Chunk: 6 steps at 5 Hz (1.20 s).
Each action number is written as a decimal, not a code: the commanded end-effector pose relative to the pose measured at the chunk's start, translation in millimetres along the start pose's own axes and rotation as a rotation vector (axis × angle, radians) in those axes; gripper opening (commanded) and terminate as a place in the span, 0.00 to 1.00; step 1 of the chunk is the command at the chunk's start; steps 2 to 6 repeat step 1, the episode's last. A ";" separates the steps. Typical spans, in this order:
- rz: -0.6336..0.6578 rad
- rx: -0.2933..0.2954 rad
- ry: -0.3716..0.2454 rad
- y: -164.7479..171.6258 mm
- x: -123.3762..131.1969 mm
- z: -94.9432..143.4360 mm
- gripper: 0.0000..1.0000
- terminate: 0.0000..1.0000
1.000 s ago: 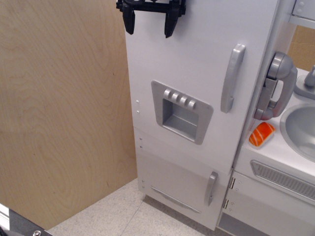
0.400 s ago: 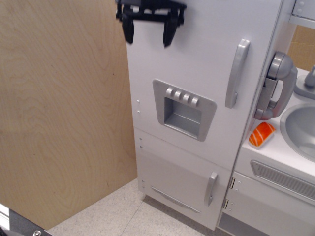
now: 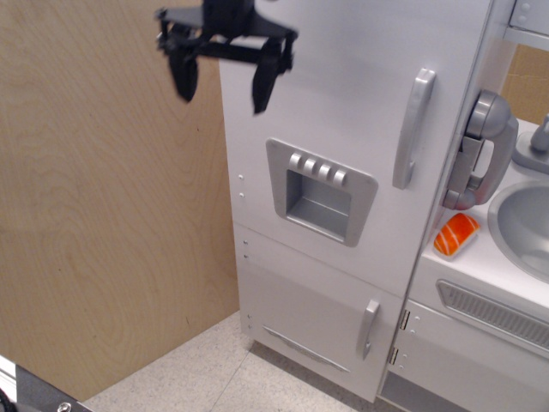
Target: Close fridge
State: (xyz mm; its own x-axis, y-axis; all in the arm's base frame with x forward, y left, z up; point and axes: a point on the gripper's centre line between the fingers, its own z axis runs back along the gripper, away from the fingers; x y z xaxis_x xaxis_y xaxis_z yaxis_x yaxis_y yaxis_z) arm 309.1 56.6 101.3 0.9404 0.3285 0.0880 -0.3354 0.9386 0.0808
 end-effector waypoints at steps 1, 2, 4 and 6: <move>0.004 -0.011 -0.056 7.4 5.1 19.3 1.00 1.00; 0.004 -0.011 -0.056 7.4 5.1 19.3 1.00 1.00; 0.004 -0.011 -0.056 7.4 5.1 19.3 1.00 1.00; 0.004 -0.011 -0.056 7.4 5.1 19.3 1.00 1.00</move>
